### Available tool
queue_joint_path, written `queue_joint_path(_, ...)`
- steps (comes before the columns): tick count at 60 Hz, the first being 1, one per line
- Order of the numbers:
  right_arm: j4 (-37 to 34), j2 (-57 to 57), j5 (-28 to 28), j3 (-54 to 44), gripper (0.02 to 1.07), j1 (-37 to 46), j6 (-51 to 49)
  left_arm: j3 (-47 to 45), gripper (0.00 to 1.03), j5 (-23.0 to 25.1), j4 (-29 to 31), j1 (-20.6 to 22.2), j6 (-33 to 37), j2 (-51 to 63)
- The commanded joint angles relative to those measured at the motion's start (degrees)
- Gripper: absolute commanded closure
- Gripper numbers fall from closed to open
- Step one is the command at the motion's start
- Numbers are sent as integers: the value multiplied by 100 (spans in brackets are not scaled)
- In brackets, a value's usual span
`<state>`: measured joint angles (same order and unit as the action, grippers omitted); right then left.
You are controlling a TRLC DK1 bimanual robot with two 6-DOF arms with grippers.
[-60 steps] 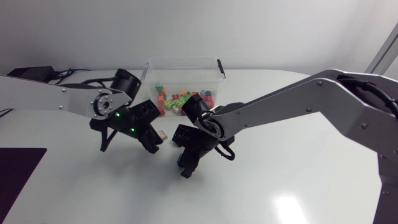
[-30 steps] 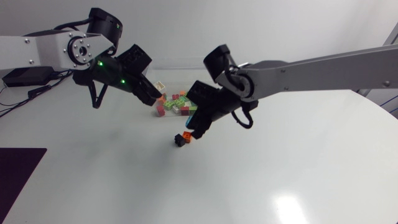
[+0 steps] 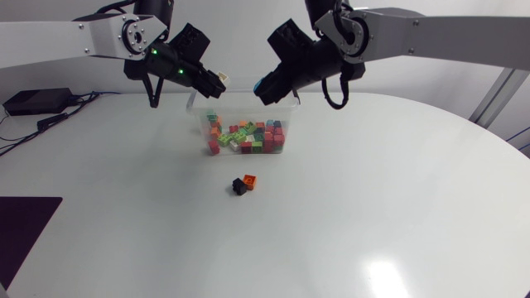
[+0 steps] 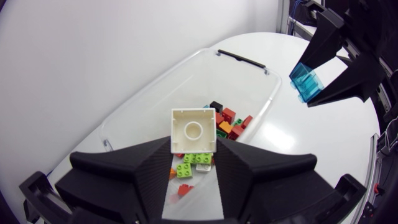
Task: Place the duplo bricks in the container
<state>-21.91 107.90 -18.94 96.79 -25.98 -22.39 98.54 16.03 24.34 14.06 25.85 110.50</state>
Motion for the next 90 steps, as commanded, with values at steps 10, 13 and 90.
queue_joint_path(10,196,1040,-40,1052,83,225,411,842,65,49,-324,-141,-431,789)
queue_joint_path(13,222,1251,22,1228,82,233,420,912,57,49,-430,-167,-510,912)
queue_joint_path(90,1224,-656,-128,-3316,8,-224,-652,-4168,6,445,-1748,439,896,-767)
